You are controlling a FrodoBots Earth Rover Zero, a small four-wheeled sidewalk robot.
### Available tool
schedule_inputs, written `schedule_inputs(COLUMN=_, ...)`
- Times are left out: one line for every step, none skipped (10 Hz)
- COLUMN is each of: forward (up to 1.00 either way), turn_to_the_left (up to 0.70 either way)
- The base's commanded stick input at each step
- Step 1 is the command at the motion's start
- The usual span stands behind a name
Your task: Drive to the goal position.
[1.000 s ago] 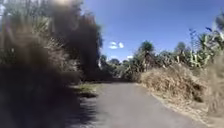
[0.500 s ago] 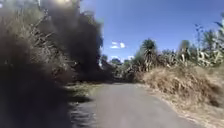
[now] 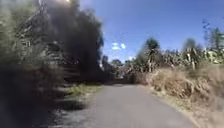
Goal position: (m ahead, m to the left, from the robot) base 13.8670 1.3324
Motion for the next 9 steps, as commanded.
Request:
schedule_inputs(forward=1.0, turn_to_the_left=0.0)
schedule_inputs(forward=1.0, turn_to_the_left=0.0)
schedule_inputs(forward=1.0, turn_to_the_left=0.0)
schedule_inputs(forward=1.0, turn_to_the_left=0.0)
schedule_inputs(forward=1.0, turn_to_the_left=0.0)
schedule_inputs(forward=1.0, turn_to_the_left=0.0)
schedule_inputs(forward=1.0, turn_to_the_left=0.0)
schedule_inputs(forward=1.0, turn_to_the_left=0.0)
schedule_inputs(forward=1.0, turn_to_the_left=0.0)
